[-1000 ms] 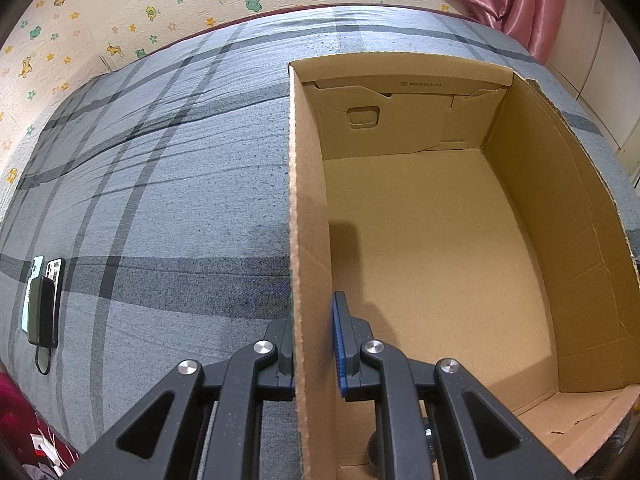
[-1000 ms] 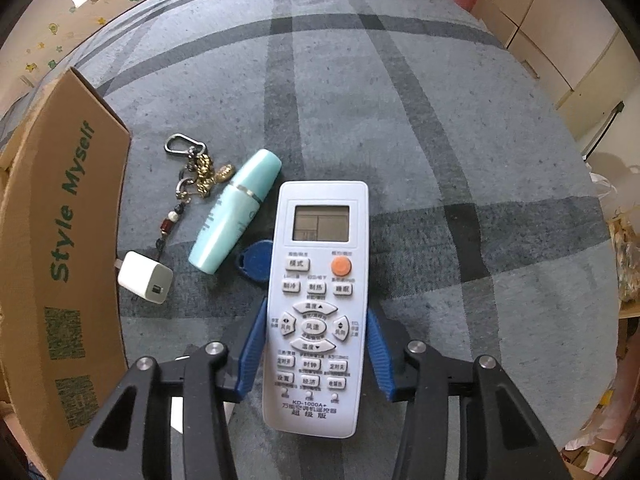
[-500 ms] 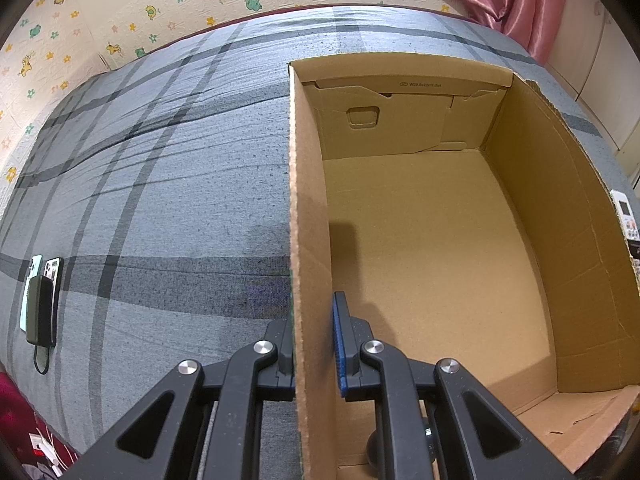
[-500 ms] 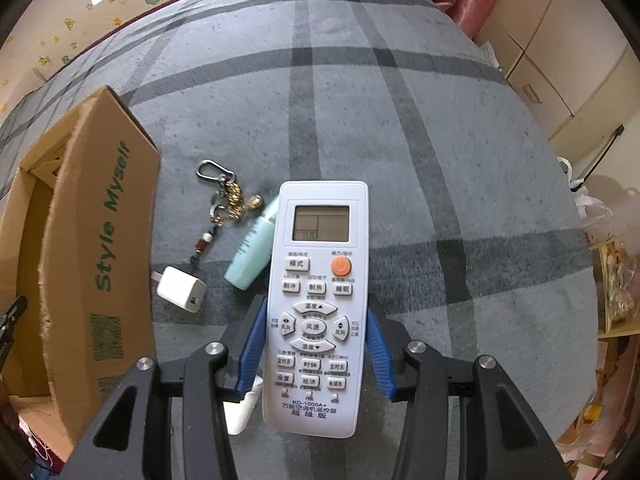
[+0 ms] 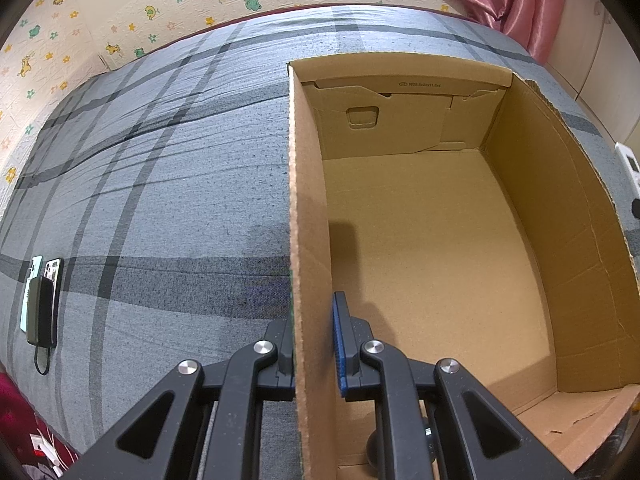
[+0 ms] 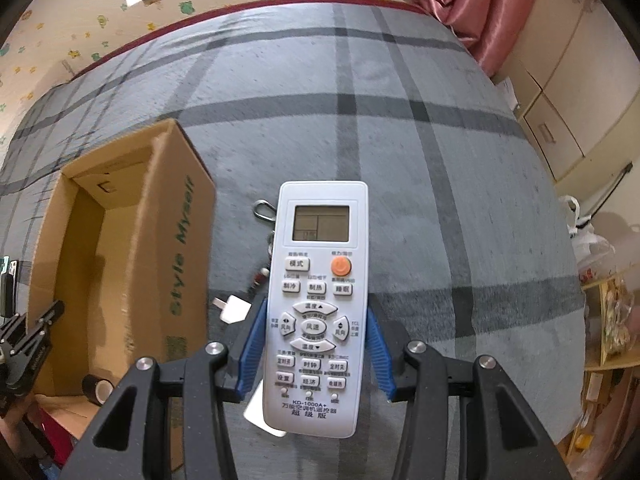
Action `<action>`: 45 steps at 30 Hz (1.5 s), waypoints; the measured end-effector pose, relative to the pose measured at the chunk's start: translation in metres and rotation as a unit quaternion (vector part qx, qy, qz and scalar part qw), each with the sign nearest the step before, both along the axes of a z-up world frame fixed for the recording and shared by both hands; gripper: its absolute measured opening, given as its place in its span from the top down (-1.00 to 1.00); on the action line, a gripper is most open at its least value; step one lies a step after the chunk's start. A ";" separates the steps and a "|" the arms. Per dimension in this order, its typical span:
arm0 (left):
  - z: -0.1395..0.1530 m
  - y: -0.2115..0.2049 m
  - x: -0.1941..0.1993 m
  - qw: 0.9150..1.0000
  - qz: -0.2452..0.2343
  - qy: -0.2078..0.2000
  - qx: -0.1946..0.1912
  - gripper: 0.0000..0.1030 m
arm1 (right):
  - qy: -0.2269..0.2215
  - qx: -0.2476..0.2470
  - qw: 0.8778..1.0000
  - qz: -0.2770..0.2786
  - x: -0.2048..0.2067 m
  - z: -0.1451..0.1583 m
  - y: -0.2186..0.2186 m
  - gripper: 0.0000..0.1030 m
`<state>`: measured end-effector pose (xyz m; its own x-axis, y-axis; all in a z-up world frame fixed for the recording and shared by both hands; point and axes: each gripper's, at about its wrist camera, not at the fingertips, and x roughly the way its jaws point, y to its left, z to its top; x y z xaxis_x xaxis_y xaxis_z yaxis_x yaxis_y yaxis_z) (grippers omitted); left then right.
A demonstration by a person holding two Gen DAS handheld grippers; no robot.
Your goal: Organize rigid objects
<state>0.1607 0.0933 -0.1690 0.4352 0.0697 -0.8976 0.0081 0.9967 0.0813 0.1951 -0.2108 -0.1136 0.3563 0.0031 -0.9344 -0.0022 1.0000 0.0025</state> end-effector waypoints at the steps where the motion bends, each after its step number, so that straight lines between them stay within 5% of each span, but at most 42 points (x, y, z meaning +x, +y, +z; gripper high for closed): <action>1: 0.000 0.000 0.000 1.000 0.000 0.000 0.000 0.74 | -0.002 0.000 1.000 0.002 0.001 0.001 0.002 0.04; 24: 0.000 -0.001 -0.001 1.000 0.000 0.001 -0.001 0.74 | -0.022 0.020 0.996 0.081 0.018 0.035 0.093 0.04; 45: -0.001 0.001 0.001 1.000 0.001 0.001 -0.005 0.74 | 0.016 0.054 0.989 0.135 0.033 -0.003 0.169 0.04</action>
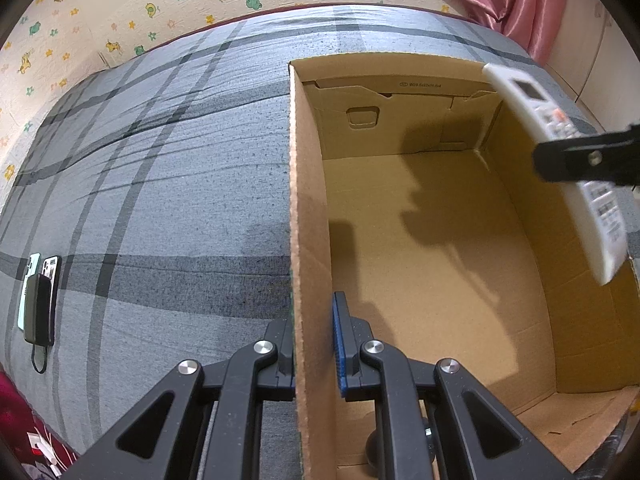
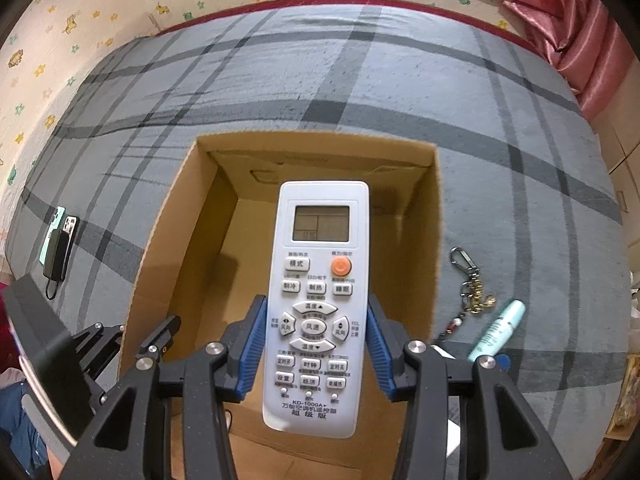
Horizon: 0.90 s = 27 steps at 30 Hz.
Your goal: Organize rigid objects
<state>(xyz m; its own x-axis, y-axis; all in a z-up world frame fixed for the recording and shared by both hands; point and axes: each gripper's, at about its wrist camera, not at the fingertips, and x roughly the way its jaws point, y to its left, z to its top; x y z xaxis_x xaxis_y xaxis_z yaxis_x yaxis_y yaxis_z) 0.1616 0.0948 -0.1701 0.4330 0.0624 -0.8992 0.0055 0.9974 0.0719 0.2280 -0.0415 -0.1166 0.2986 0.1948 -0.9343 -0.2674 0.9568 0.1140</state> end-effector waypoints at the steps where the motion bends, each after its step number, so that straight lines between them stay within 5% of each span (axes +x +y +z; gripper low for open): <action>1: 0.000 0.000 0.000 1.000 0.000 0.000 0.000 0.74 | 0.003 0.001 1.000 0.001 0.001 -0.004 0.002 0.04; 27: -0.003 0.003 0.000 1.000 0.002 0.003 -0.010 0.74 | 0.092 -0.028 0.995 0.021 0.025 -0.097 0.039 0.03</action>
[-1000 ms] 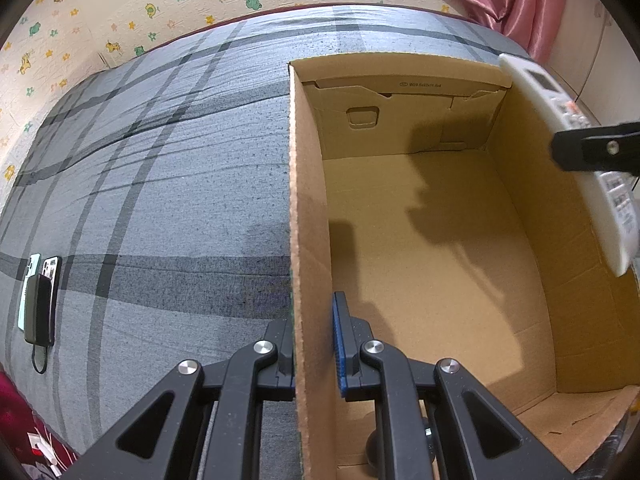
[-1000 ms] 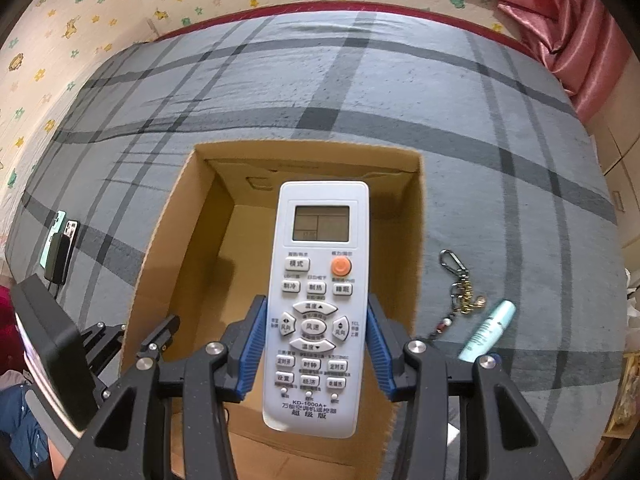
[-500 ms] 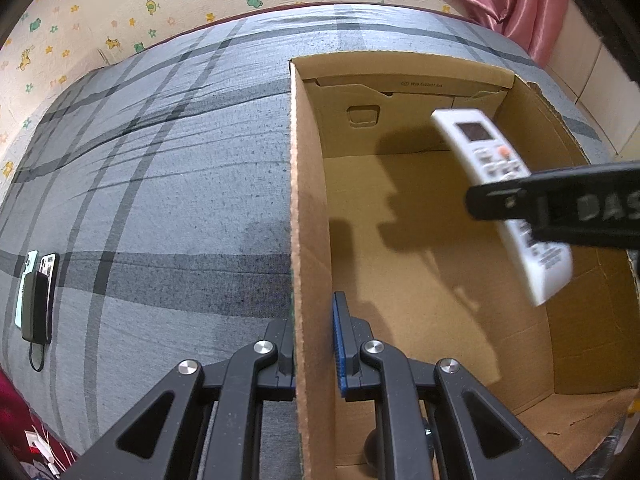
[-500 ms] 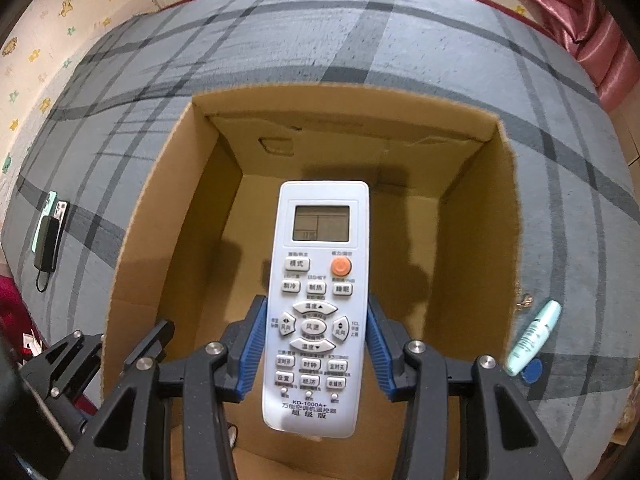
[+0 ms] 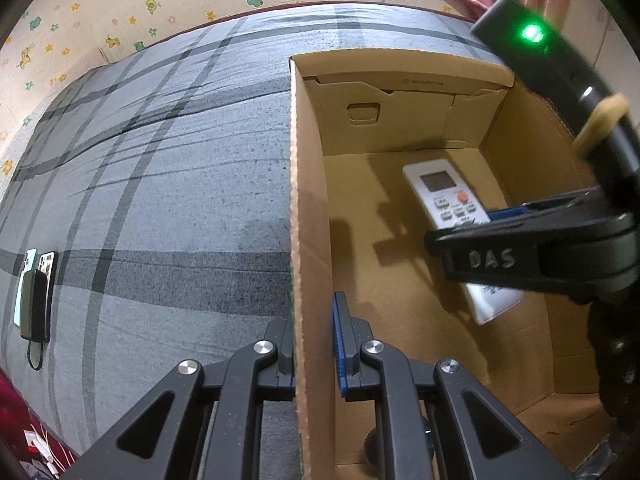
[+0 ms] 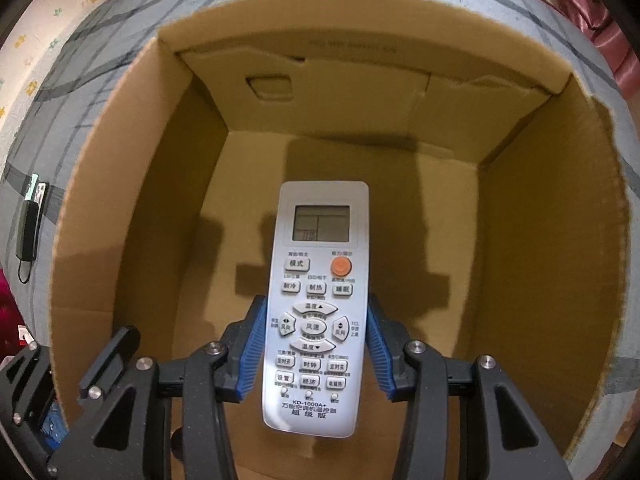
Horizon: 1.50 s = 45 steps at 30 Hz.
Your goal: Organize rigid objects
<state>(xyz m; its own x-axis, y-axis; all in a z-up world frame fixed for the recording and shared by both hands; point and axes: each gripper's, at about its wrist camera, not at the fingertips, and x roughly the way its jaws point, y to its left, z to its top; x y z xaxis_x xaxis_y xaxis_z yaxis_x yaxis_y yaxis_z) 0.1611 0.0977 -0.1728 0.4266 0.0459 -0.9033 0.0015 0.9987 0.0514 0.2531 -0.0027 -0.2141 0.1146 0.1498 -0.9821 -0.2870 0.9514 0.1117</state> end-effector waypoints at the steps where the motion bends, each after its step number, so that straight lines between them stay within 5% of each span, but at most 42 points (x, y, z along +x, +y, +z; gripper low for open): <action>1: 0.000 0.000 0.000 1.000 0.000 0.000 0.000 0.74 | 0.003 0.001 1.000 -0.001 0.000 -0.002 0.000 0.03; 23: -0.002 -0.002 -0.002 1.000 -0.001 0.003 0.006 0.74 | 0.030 0.003 1.000 0.003 0.007 -0.002 0.001 0.02; 31: 0.000 -0.003 -0.002 1.000 0.000 0.005 0.004 0.74 | 0.002 0.001 1.000 0.006 0.007 0.012 -0.001 -0.23; 45: -0.001 0.000 0.001 1.000 0.001 0.007 0.004 0.74 | -0.048 -0.001 0.999 0.004 -0.005 0.048 -0.002 -0.37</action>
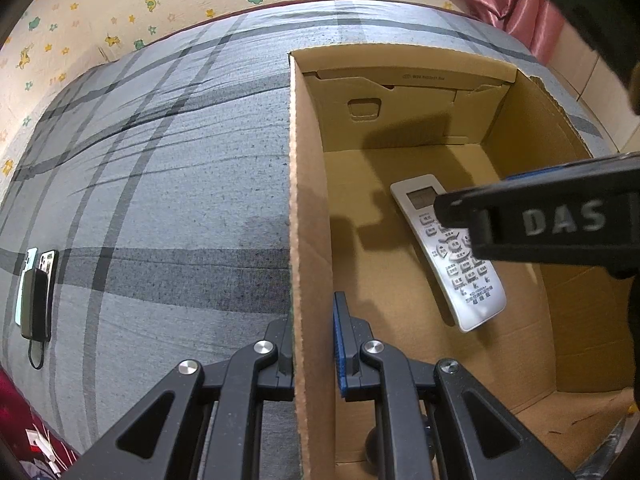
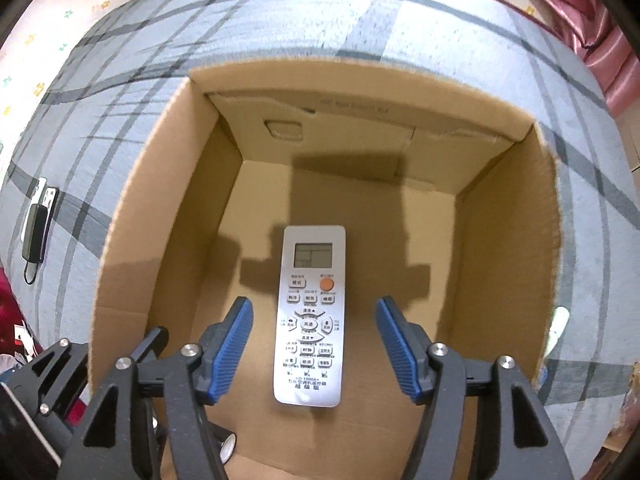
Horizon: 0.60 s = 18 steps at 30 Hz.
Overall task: Organize rigid objects
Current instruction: 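Open the right gripper to release the white remote into the box, then move the right gripper out of the box toward the light-blue bottle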
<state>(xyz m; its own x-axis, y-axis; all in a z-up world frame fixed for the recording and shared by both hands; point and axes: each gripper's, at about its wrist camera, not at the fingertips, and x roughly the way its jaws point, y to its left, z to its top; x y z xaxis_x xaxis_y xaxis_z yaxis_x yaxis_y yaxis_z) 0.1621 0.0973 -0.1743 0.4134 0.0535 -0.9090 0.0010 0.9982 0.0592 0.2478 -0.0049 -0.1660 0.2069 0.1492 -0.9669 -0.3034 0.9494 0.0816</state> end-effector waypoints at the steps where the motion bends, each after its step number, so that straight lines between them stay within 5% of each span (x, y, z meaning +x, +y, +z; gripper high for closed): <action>1: 0.000 0.000 0.000 1.000 0.000 0.000 0.000 0.74 | -0.003 0.001 1.000 0.000 -0.002 0.003 0.000 -0.40; 18: -0.002 0.003 0.002 1.000 0.002 0.004 -0.002 0.74 | -0.061 -0.003 0.997 -0.039 -0.011 0.060 -0.034 -0.98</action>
